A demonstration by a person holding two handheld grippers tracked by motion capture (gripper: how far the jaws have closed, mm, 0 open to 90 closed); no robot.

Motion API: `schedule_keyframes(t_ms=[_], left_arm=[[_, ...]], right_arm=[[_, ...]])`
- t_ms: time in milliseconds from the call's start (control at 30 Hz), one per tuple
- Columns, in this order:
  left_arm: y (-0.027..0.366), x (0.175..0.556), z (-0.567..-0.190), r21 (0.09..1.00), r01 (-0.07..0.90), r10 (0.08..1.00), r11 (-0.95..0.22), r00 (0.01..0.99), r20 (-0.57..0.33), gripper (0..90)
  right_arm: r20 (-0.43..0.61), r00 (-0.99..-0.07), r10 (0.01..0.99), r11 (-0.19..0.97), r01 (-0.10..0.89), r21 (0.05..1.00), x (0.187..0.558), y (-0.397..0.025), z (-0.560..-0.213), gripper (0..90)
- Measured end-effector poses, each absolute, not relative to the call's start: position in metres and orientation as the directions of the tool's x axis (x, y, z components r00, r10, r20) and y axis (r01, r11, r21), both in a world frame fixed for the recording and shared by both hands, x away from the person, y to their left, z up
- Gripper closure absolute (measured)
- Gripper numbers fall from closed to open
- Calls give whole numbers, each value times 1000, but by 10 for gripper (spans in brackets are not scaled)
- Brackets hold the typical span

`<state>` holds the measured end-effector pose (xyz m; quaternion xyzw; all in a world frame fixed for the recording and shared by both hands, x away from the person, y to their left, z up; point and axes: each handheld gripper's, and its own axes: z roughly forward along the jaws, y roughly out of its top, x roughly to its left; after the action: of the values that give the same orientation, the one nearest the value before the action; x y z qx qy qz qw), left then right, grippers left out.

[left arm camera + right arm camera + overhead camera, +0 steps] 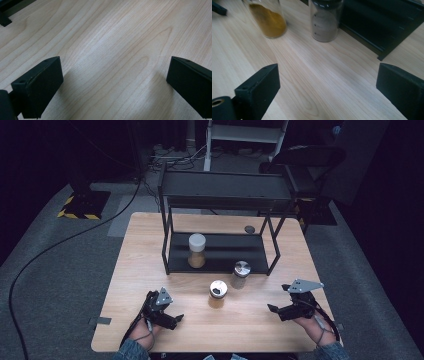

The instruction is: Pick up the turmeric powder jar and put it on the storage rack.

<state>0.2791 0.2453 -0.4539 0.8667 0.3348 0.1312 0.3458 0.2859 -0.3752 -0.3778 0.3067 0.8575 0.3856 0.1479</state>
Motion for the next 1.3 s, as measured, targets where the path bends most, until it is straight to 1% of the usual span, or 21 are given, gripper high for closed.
schedule_keyframes(t_ms=[67,367,533,867,1067,1300], left_arm=[[245,279,-454,687,490,673,-536,740,-3,6],[245,279,-454,687,492,674,-535,739,-3,6],[245,279,-454,687,492,674,-535,739,-3,6],[245,279,-454,687,492,674,-535,739,-4,6],[245,279,-454,687,491,674,-535,739,-4,6],[245,279,-454,687,491,674,-535,739,-3,6]], right_arm=[[-7,-772,635,507,411,757,286,-375,-373,50],[-33,-790,612,529,378,760,289,-365,-352,50],[-8,-800,600,513,377,771,295,-360,-349,50],[-28,-835,549,540,329,775,306,-333,-336,50],[-11,-856,516,537,314,783,314,-321,-332,50],[-16,-873,488,550,293,782,320,-305,-328,50]])
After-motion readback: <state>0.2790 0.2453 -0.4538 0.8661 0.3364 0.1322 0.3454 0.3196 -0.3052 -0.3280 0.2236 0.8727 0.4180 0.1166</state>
